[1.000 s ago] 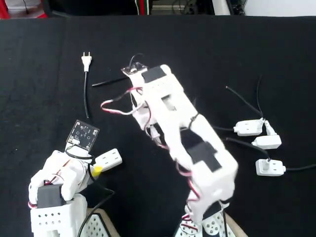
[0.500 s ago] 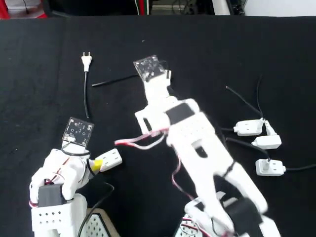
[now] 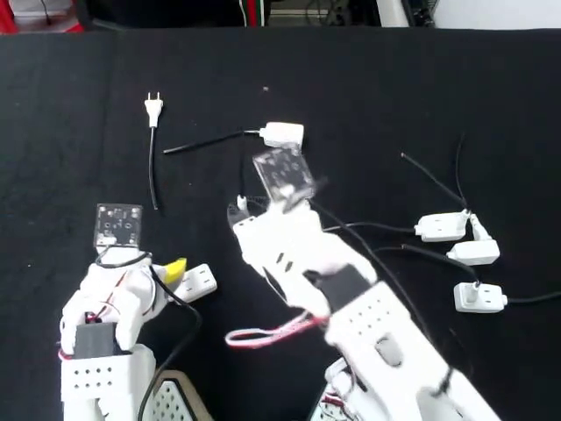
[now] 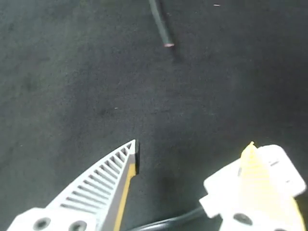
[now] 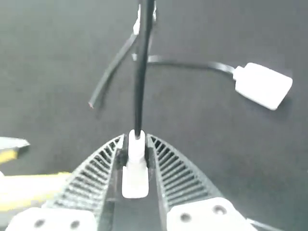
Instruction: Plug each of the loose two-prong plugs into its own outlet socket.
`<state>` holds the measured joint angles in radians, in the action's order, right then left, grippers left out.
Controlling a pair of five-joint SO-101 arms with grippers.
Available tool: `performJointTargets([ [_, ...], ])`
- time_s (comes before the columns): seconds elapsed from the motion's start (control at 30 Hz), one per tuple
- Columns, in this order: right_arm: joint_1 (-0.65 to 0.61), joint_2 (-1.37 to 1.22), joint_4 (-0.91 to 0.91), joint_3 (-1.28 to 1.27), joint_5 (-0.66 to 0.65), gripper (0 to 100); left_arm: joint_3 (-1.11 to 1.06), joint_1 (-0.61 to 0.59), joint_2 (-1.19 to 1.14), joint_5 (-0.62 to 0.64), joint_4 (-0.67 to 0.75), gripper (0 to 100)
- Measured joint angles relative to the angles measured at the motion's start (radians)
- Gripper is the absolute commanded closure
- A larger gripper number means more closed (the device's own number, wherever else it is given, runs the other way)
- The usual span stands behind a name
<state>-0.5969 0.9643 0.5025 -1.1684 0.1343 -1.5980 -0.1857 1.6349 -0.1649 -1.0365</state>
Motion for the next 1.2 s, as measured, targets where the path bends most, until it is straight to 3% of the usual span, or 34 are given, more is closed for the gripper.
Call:
performJointTargets([
  [0.23, 0.000, 0.293, -0.114, -0.180, 0.075, 98.6, 0.000, 0.172, 0.014, 0.000, 0.000, 77],
  [0.57, 0.000, 0.684, -0.123, -0.330, 0.138, 98.7, 0.006, 0.443, 0.172, 0.048, 0.068, 73],
  [0.83, 0.000, 0.766, -0.123, -0.359, 0.244, 98.7, 0.006, 0.470, 0.178, 0.164, 0.210, 73],
  [1.2, -0.095, 0.772, 0.038, -0.359, 0.282, 98.7, 0.005, 0.473, 0.178, 0.222, 0.253, 73],
])
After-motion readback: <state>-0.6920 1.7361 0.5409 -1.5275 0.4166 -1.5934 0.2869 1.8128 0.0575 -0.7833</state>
